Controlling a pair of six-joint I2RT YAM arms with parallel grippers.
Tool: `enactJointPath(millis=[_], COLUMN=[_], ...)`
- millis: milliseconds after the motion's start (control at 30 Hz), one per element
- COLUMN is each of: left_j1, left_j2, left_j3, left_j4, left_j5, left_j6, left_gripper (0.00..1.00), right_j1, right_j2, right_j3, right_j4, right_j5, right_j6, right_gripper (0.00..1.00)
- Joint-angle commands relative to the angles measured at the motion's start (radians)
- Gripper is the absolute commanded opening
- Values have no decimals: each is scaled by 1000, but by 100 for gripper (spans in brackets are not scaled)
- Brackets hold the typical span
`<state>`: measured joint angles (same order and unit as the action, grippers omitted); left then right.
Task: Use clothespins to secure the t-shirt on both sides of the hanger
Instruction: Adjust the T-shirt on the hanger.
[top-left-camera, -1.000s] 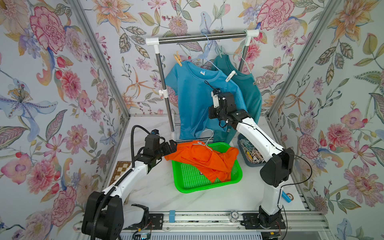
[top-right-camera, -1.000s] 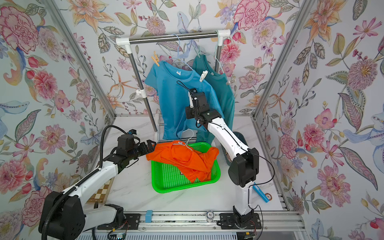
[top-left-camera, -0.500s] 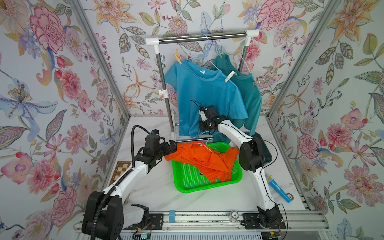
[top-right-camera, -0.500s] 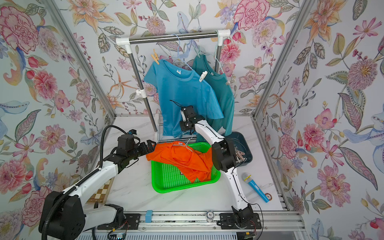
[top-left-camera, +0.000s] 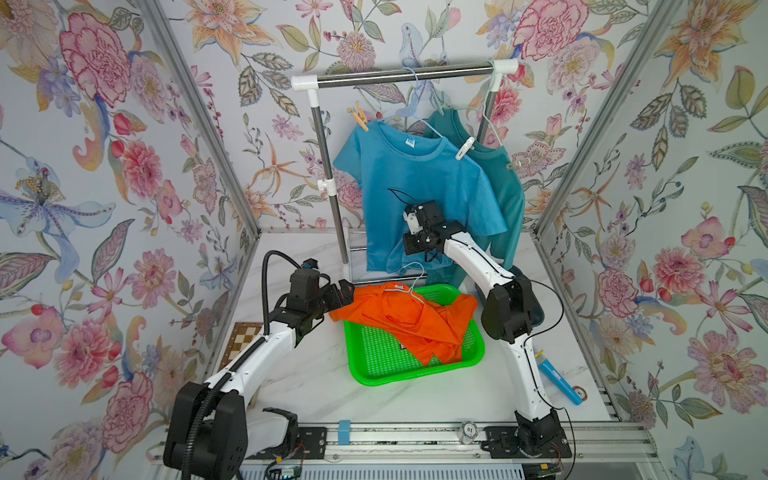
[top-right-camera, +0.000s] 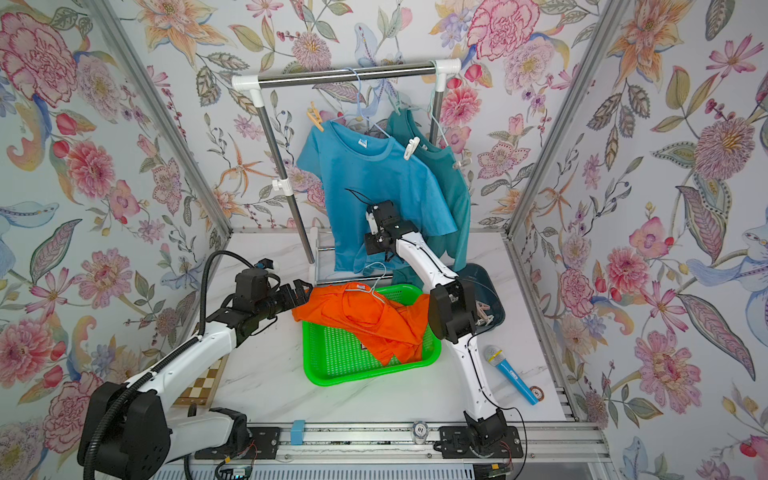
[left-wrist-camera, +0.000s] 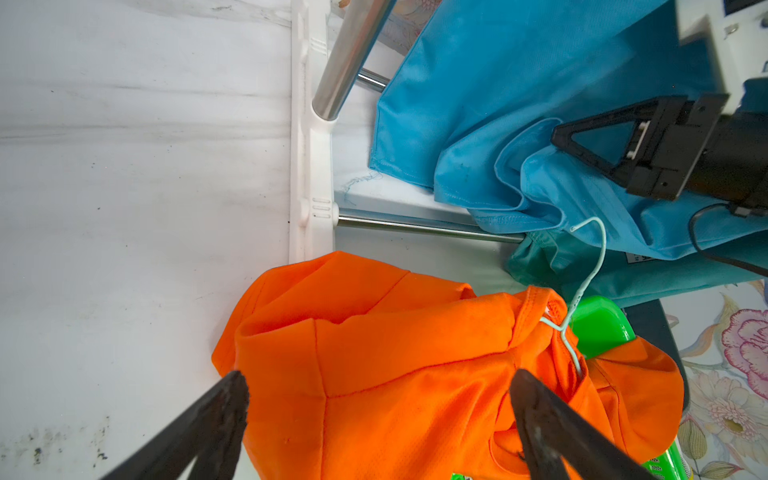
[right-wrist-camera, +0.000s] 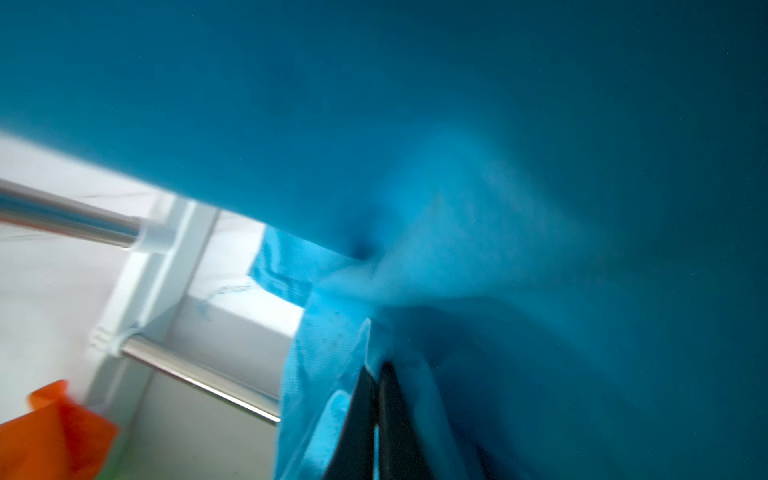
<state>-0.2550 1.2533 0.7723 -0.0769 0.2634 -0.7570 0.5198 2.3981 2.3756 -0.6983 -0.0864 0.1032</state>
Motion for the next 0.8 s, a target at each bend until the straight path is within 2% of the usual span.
enactJointPath(millis=[0, 200, 433, 633, 767], left_j1=[8, 10, 13, 17, 20], left_j2=[-11, -32, -32, -50, -57], left_j3=[11, 10, 10, 8, 12], left_j4=[14, 2, 5, -10, -19], left_j5=[25, 9, 20, 15, 9], left_j6=[-4, 15, 15, 20, 21], left_gripper=[100, 100, 100, 100, 100], right_j1=[60, 112, 123, 51, 28], right_j2=[39, 11, -17, -14, -30], right_j3=[162, 201, 191, 215, 242], right_j4=[-62, -26, 23, 129, 167], right_j5=[-70, -165, -120, -168, -150], right_j6=[2, 46, 81, 191, 224], right_gripper=[0, 0, 0, 0, 0])
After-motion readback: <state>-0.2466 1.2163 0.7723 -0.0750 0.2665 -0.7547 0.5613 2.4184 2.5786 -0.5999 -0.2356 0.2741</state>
